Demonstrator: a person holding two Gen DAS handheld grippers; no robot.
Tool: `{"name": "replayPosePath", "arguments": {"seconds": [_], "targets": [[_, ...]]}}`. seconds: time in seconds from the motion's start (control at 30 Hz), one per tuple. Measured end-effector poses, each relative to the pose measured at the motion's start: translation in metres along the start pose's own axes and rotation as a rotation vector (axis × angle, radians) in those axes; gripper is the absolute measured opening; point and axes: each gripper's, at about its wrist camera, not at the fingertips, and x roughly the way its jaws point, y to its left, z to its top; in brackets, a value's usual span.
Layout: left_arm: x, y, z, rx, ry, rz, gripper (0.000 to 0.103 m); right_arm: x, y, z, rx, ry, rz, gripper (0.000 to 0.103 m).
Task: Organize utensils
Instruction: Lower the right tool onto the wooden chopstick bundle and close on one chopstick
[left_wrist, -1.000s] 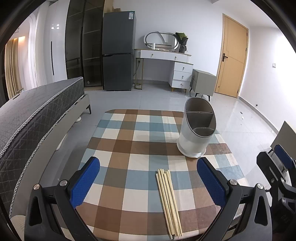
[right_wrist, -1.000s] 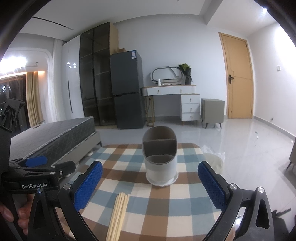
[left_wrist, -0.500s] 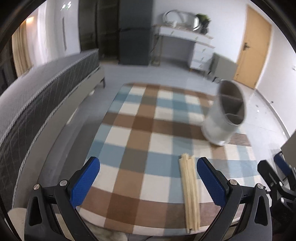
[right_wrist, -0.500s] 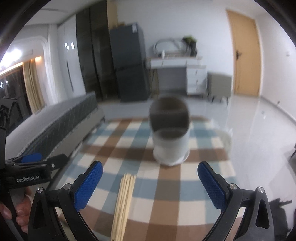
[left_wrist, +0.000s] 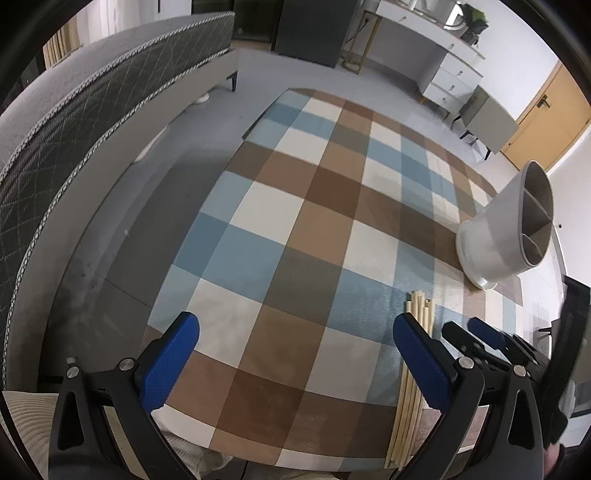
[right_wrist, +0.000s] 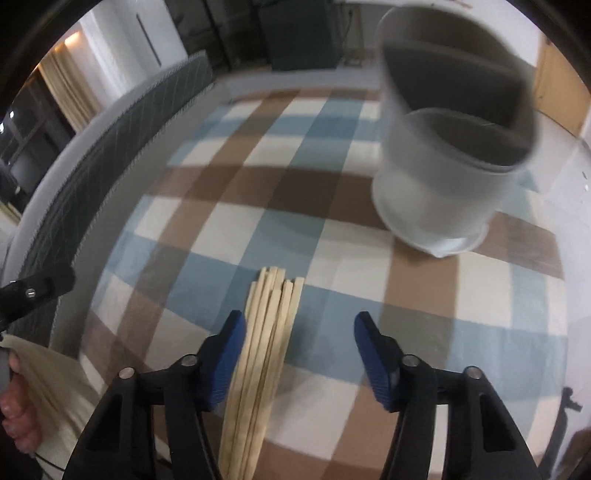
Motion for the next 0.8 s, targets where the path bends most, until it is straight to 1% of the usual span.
{"name": "replayPosePath", "arguments": {"seconds": [0.07,0.17,0.27,0.33,0.43,0.53,0.8], "targets": [[0.002,0.001,0.001,-0.003,0.014,-0.008,0.102,0.011,-0.001,0.006,-0.009,0.035,-0.006,0.048],[0.005,0.003,0.002,-0.003,0.032,-0.018,0.102,0.018,-0.002,0.012,-0.025,0.07,-0.035,0.039],[0.008,0.005,0.003,-0.011,0.057,-0.033,0.102,0.023,-0.004,0.017,-0.029,0.09,-0.057,0.037],[0.01,0.006,0.003,-0.021,0.07,-0.044,0.102,0.028,-0.004,0.021,-0.026,0.106,-0.087,0.033],[0.01,0.007,0.004,-0.028,0.075,-0.048,0.102,0.03,-0.004,0.024,-0.022,0.117,-0.1,0.032],[0.009,0.009,0.005,-0.035,0.077,-0.058,0.102,0.032,-0.002,0.027,-0.021,0.131,-0.102,0.025],[0.008,0.011,0.006,-0.047,0.082,-0.072,0.102,0.033,0.0,0.028,-0.031,0.161,-0.135,0.024]]}}
